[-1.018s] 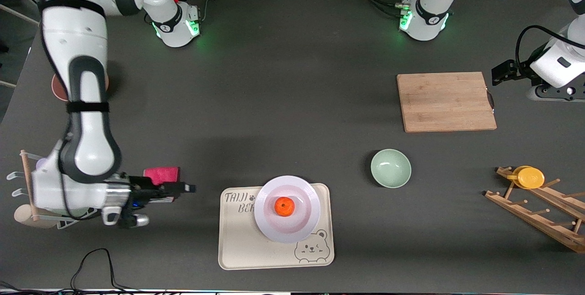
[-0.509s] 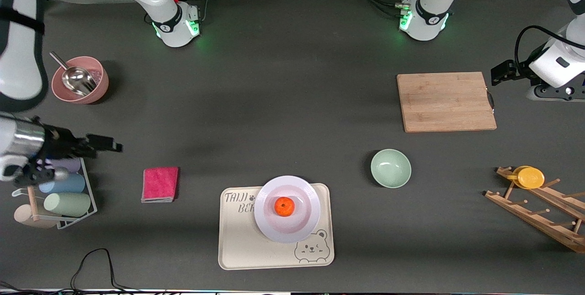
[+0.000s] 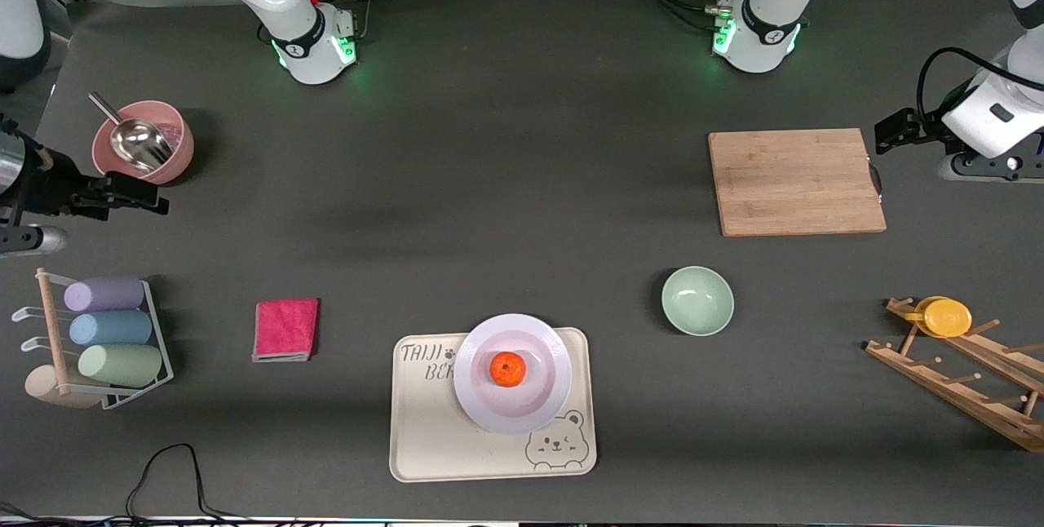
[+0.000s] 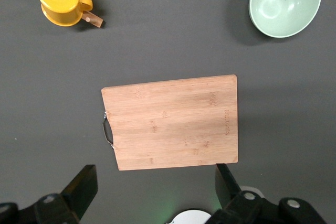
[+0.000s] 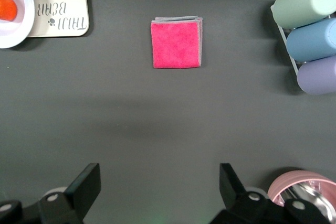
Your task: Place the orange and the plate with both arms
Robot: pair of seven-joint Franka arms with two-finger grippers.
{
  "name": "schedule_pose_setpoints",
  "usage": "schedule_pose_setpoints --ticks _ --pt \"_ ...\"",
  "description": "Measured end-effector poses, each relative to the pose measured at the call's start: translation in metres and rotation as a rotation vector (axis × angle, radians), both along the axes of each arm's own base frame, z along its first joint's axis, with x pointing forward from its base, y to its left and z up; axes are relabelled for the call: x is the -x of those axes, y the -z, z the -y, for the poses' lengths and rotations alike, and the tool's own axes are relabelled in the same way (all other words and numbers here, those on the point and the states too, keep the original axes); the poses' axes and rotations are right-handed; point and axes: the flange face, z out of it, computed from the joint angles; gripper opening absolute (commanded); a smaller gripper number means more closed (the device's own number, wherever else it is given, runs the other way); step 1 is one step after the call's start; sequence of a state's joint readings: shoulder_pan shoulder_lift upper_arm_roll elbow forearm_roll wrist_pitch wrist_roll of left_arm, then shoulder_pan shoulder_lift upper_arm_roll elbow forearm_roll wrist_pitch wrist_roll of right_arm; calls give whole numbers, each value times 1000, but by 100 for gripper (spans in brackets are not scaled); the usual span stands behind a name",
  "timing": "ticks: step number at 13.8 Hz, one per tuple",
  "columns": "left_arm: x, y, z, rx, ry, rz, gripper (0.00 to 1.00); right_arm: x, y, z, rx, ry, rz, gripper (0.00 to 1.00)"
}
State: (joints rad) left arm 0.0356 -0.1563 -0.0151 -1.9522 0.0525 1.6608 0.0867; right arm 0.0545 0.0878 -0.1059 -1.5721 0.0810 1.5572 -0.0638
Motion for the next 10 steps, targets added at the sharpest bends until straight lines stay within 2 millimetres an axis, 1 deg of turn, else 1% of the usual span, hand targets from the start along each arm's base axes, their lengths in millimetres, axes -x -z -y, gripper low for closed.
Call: schedule_pose_setpoints --ticks 2,7,10 --pt "0 0 0 0 -1 0 100 2 -3 -4 16 -3 -1 100" --pt "0 -3 0 0 -1 16 100 3 2 -16 26 6 -13 100" --pt "-2 -4 0 -1 -2 30 100 3 2 -12 52 8 -13 100"
